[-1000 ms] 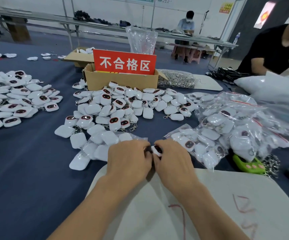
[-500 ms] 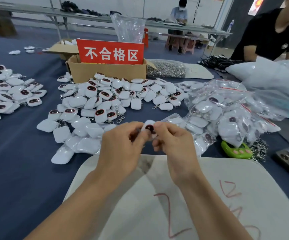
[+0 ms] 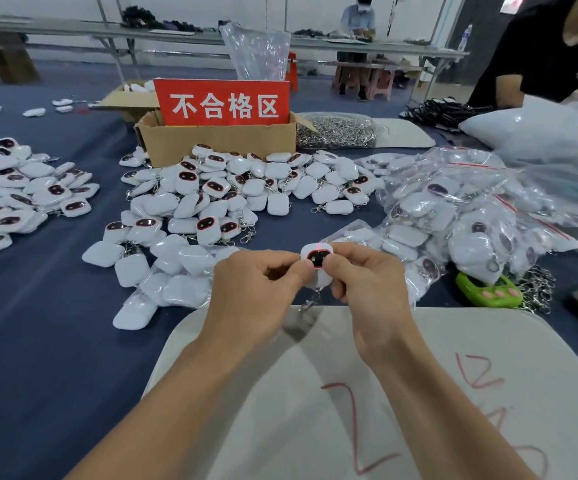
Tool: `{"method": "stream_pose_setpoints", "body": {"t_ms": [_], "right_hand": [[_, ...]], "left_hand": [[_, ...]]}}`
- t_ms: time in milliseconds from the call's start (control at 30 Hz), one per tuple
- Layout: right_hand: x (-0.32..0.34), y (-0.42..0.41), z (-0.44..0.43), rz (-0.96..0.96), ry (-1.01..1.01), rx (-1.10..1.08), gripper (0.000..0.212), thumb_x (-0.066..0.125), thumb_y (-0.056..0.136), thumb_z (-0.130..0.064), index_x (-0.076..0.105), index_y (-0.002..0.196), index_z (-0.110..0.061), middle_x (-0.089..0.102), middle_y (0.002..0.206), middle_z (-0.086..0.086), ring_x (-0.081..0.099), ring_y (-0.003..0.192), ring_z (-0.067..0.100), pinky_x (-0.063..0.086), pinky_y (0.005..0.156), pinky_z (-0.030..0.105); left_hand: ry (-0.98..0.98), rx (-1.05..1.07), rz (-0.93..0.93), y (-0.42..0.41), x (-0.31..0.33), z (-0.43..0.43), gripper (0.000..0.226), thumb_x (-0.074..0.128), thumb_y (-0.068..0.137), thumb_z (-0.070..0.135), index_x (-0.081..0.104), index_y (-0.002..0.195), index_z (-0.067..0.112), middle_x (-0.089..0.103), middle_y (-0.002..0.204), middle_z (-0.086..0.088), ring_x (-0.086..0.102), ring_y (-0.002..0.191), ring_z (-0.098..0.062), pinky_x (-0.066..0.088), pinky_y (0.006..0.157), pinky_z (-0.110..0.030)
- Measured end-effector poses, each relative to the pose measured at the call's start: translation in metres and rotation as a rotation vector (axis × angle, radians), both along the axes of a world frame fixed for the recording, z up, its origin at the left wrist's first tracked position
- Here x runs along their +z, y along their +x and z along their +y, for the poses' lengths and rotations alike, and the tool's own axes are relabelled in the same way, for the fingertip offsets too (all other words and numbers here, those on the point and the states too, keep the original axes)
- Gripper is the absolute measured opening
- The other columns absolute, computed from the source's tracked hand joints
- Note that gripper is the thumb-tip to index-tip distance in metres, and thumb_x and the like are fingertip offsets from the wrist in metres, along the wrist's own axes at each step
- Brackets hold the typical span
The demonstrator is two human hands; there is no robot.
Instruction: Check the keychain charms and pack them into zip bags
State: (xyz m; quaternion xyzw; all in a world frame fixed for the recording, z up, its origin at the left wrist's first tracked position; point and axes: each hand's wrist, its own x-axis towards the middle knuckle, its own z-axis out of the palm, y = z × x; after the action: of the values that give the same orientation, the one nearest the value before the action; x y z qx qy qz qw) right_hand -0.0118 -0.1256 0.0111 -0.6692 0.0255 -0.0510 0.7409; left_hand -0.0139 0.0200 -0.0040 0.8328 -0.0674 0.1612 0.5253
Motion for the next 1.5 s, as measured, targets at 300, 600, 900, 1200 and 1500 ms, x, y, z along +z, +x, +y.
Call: {"method": "stream_pose_setpoints", "body": {"t_ms": [300, 600, 900, 1200, 1500], "right_hand": [[0.002, -0.003, 0.004, -0.043, -0.092, 0.046, 0.028, 0.068, 0.088, 0.001, 0.078, 0.076, -0.021, 0.066, 0.058, -0.010, 0.055, 0.049, 0.001, 0.043, 0.051, 0.013], [0.004, -0.004, 0.007, -0.064, -0.068, 0.110, 0.031, 0.063, 0.084, 0.010, 0.079, 0.085, -0.017, 0.071, 0.066, -0.004, 0.057, 0.053, 0.001, 0.044, 0.055, 0.010], [-0.001, -0.003, 0.004, -0.068, -0.091, 0.138, 0.016, 0.075, 0.083, -0.008, 0.081, 0.090, -0.022, 0.078, 0.077, -0.001, 0.069, 0.065, 0.005, 0.048, 0.060, 0.012], [-0.005, -0.002, -0.003, -0.105, -0.329, -0.012, 0.020, 0.074, 0.083, -0.011, 0.079, 0.084, -0.031, 0.074, 0.070, -0.006, 0.063, 0.060, 0.013, 0.054, 0.064, 0.036], [-0.009, 0.001, -0.003, -0.489, -0.537, -0.304, 0.034, 0.074, 0.079, 0.013, 0.081, 0.092, -0.017, 0.073, 0.100, -0.011, 0.065, 0.098, -0.002, 0.050, 0.086, 0.012]], "left_hand": [[-0.168, -0.068, -0.006, 0.001, 0.002, -0.001, 0.026, 0.069, 0.087, 0.025, 0.078, 0.093, 0.048, 0.078, 0.081, 0.017, 0.075, 0.078, -0.004, 0.059, 0.076, -0.027], [-0.191, -0.052, 0.023, 0.006, 0.004, 0.007, 0.014, 0.074, 0.090, 0.021, 0.082, 0.090, 0.033, 0.069, 0.061, 0.015, 0.058, 0.054, 0.003, 0.040, 0.056, -0.008], [-0.303, -0.039, 0.057, 0.008, 0.004, 0.002, 0.020, 0.076, 0.092, 0.018, 0.081, 0.093, 0.038, 0.078, 0.076, 0.007, 0.068, 0.061, -0.007, 0.052, 0.058, -0.016], [-0.071, 0.045, -0.062, -0.001, 0.004, -0.005, 0.027, 0.079, 0.088, 0.021, 0.077, 0.104, 0.043, 0.075, 0.090, 0.029, 0.070, 0.084, 0.006, 0.052, 0.074, -0.010], [0.140, 0.161, -0.301, -0.006, -0.001, -0.007, 0.028, 0.082, 0.078, 0.031, 0.079, 0.105, 0.038, 0.069, 0.101, 0.036, 0.056, 0.077, 0.021, 0.042, 0.073, -0.002]]}}
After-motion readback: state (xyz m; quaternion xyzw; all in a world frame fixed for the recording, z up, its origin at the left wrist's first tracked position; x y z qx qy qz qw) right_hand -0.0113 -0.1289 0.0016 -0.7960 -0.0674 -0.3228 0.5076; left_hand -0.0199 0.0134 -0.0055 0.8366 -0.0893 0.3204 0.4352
